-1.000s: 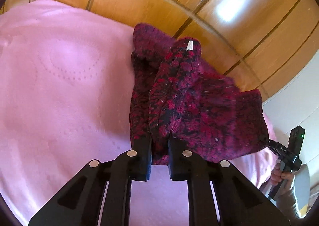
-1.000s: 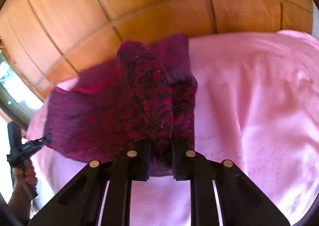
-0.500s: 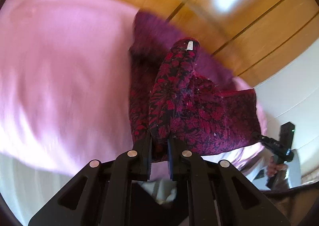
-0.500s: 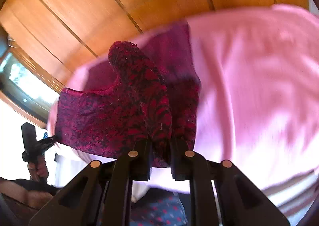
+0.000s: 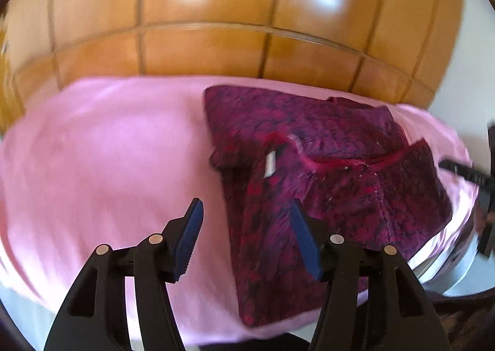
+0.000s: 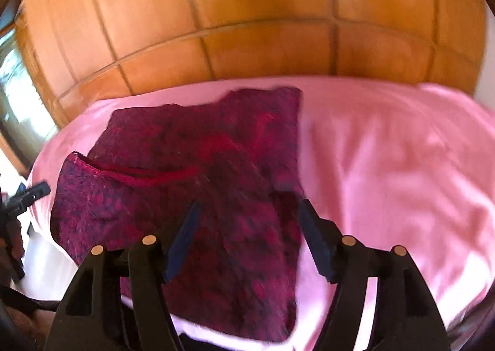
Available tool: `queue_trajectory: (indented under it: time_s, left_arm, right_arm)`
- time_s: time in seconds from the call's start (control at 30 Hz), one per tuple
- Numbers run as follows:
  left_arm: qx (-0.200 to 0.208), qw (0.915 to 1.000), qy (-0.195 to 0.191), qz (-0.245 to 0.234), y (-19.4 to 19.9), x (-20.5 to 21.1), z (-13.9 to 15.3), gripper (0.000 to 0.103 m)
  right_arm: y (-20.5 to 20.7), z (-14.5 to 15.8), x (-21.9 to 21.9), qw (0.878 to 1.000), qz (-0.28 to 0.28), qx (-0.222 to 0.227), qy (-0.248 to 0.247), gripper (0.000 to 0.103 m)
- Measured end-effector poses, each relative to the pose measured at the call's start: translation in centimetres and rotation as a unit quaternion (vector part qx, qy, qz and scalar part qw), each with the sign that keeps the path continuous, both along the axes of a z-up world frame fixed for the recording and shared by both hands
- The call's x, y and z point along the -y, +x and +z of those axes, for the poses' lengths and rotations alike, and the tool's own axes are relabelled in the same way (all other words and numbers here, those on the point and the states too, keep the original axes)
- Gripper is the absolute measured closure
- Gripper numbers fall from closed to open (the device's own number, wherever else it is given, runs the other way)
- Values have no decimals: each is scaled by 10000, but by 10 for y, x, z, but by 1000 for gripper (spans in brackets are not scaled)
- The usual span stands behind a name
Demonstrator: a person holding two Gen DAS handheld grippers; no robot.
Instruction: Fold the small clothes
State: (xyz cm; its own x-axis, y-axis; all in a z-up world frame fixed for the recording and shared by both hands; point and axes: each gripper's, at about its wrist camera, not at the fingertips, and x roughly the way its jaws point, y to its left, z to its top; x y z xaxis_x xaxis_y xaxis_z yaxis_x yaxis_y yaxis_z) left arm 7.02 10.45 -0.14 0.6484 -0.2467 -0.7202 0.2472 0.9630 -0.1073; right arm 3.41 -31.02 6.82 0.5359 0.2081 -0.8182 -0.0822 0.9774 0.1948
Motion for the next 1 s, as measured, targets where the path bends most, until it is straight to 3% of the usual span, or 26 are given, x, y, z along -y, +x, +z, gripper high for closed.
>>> queue_trajectory:
  time_s: [0.13,0.2,0.27,0.4,0.5,0.63,0.87,1.0]
  left_arm:
    - [-61,9995,131,-272,21,12,-9,51]
    - [-158,9991,56,-396,29,21,-16,83]
    - [-160,9991,30,-391,32,23,-18,89]
    - [48,9991,-272,-325,18,11,-6,91]
    - [176,9966,-765,-267,6,-5,12,91]
    - [440,9927,-1119,-110,11,-16,35,91]
    - [671,9905,-1154,332,77,-12,47,91]
    - [584,9918,-977,588,127,-2,39,92]
  right_arm:
    - [22,-16,-31,9976,368,-14,-578,43]
    - [29,-28,-37,9962,471,-140,-718,64]
    - [29,-33,-38,9946,521,-218,-865,80]
    - [14,-16,-30,9956,646,-111,-675,85]
    - [2,13,-21,9974,654,59,-301,85]
    - [10,47,-5,9982,396,371,238,85]
    - [76,50,12,9962,-148,609,608,85]
    - [122,37,9,9963,-401,635,422,85]
